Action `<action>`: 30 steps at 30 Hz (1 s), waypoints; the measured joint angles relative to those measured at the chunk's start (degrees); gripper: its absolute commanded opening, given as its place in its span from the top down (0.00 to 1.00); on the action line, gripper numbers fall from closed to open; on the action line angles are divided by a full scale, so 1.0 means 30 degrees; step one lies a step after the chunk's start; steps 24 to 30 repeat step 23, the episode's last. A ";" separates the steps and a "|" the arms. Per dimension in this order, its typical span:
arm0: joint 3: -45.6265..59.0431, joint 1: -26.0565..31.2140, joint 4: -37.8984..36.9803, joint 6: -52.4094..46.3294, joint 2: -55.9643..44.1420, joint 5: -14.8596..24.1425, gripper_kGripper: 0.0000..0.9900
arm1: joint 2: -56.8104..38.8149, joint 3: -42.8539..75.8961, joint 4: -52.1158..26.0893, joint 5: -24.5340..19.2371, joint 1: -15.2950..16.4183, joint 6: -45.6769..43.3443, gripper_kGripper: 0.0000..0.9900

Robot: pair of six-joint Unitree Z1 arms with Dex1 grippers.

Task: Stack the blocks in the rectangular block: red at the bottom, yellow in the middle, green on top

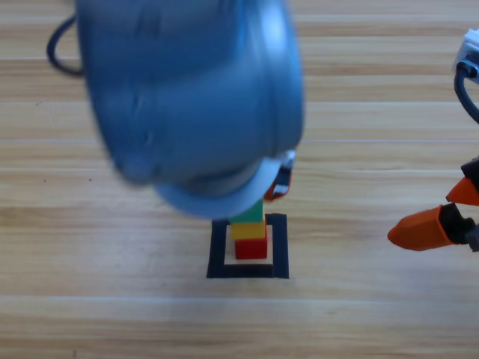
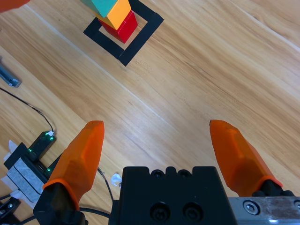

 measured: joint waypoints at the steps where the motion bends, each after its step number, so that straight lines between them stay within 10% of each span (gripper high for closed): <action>1: 0.0795 -0.0090 -0.0463 0.0001 -0.0296 0.0062 0.00 | 0.0000 0.0000 0.0000 0.0076 0.0000 0.0000 0.00; 30: 0.8487 -0.0229 -0.4887 0.0285 -0.6012 0.0315 0.00 | 0.0005 0.0102 0.0000 0.0180 0.0000 -0.0045 0.00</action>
